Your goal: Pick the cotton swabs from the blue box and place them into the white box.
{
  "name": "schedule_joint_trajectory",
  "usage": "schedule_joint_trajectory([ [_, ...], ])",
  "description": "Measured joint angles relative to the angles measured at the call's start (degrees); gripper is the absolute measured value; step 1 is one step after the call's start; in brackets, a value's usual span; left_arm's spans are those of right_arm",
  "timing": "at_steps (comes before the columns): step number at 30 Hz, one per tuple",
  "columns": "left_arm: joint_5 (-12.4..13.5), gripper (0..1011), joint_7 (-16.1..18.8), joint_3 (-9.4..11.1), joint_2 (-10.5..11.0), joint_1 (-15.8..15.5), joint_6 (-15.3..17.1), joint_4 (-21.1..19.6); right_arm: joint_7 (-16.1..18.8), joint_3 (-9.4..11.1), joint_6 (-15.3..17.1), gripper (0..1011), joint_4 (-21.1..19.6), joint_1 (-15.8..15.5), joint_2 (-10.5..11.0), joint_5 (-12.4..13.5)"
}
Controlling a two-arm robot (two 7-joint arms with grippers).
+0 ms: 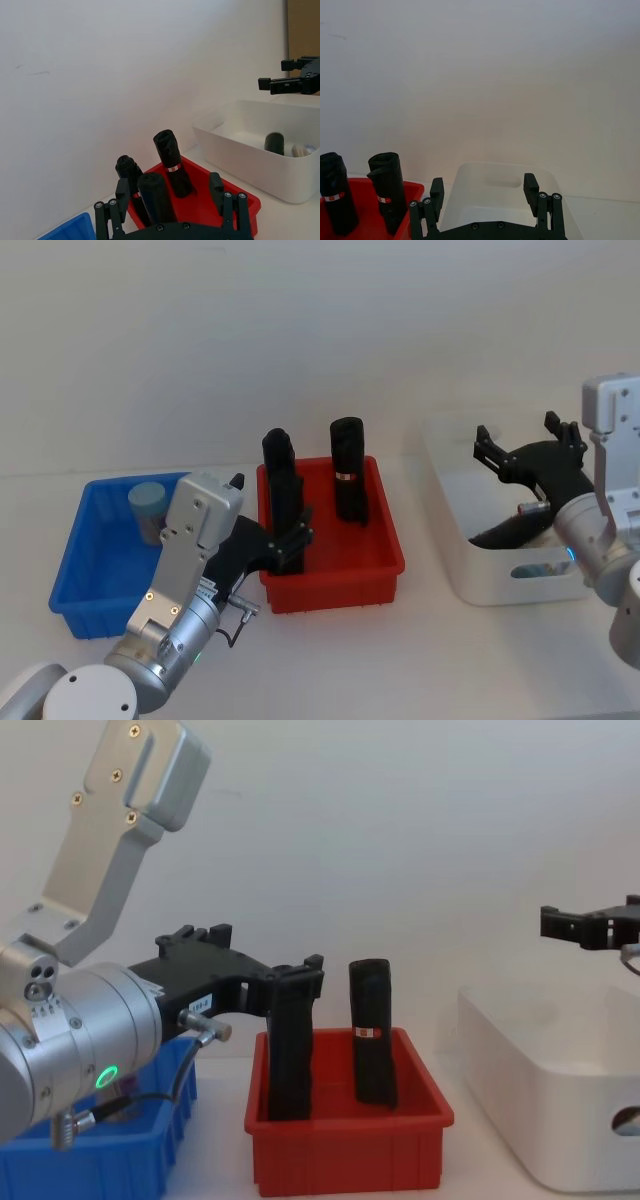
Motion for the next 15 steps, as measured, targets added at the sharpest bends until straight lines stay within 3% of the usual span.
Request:
schedule_joint_trajectory([
  [15,0.0,1004,0.0,0.0,0.0,0.0,0.0,0.0,0.18,0.09,0.09,1001,-0.14,-0.17,0.09,0.13],
])
